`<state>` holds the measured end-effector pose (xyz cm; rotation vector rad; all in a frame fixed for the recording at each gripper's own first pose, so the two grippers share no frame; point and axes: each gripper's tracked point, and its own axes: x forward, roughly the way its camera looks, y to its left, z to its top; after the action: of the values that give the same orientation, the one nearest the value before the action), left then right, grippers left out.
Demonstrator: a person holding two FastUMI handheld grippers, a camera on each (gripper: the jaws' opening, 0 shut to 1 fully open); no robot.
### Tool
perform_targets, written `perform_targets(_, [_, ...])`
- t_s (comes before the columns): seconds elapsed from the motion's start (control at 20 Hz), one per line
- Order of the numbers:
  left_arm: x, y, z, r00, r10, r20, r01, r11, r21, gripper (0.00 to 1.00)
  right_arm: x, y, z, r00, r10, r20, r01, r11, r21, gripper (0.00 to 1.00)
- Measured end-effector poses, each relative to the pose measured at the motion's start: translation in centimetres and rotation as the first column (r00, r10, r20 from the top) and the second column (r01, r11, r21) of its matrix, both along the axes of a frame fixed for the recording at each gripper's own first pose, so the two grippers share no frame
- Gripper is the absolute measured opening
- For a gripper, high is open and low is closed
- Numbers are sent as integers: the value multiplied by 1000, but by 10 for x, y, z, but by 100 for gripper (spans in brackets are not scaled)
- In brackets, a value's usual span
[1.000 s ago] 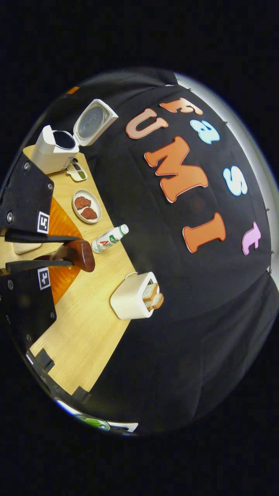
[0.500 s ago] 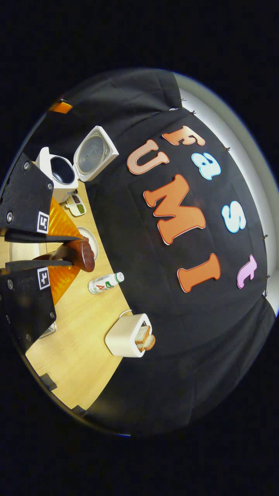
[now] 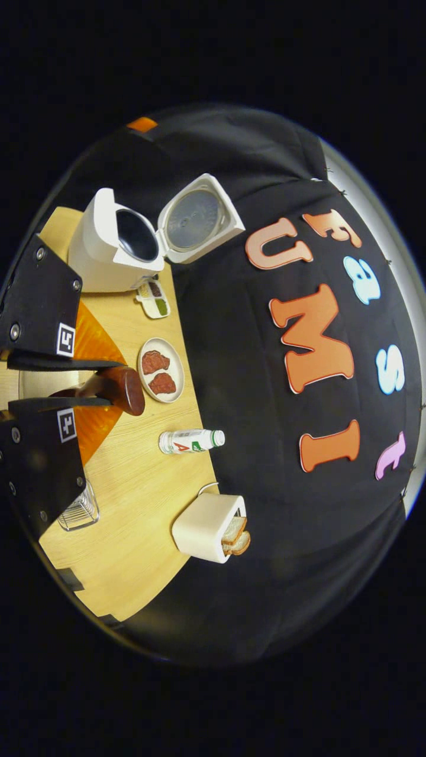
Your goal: Close the left gripper, press the button to open the rice cooker; take a wooden spoon from the chopstick holder with the right hand, scoop a spoonful of rice and pour it into the rice cooker, then put the wooden spoon back into the chopstick holder.
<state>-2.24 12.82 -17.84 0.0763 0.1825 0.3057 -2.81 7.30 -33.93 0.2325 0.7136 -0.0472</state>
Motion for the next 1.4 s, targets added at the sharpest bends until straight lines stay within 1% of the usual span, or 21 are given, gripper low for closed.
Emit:
perform_targets(0.25, [1,0,-6,1000,3,-18,-3,1000,10,97,-12,8,-39,996,55,-67,-59,996,-63,18])
perform_targets(0.4, [3,-1,-7,1000,10,-23,-9,1000,18,97,-12,15,-48,993,90,-70,-95,993,-76,18])
perform_targets(0.45, [3,-1,-8,1000,12,-26,-12,1000,21,97,-11,19,-51,993,96,-74,-101,992,-71,18])
perform_targets(0.5, [3,-3,-9,1000,14,-28,-13,1000,22,97,-12,22,-53,991,99,-85,-104,993,-55,14])
perform_targets(0.55, [2,-3,-10,999,16,-34,-15,1000,22,97,-11,26,-56,991,97,-90,-101,994,-38,14])
perform_targets(0.6, [1,-2,-12,999,18,-37,-17,1000,23,97,-11,31,-57,991,100,-92,-103,994,-26,18])
perform_targets(0.75, [0,2,-14,999,31,-45,-30,999,22,97,-12,41,-59,990,99,-103,-99,995,4,18])
perform_targets(0.95, [-1,10,-19,997,47,-58,-47,999,16,97,-15,55,-63,988,65,-140,-52,994,101,18])
perform_targets(1.05, [-2,12,-21,997,49,-63,-49,999,10,97,-14,51,-65,987,29,-161,-7,990,140,18])
perform_targets(1.25, [-2,16,-24,996,45,-70,-45,999,3,97,-13,42,-68,975,-60,-214,115,960,257,18])
perform_targets(1.3, [-1,18,-25,996,44,-72,-44,999,2,100,-14,40,-69,973,-67,-222,128,954,271,18])
perform_targets(1.35, [-2,18,-25,996,43,-72,-43,999,1,97,-14,38,-69,971,-83,-223,147,947,286,18])
perform_targets(1.4, [-1,18,-26,996,40,-74,-40,999,0,97,-14,37,-69,969,-95,-230,163,940,299,18])
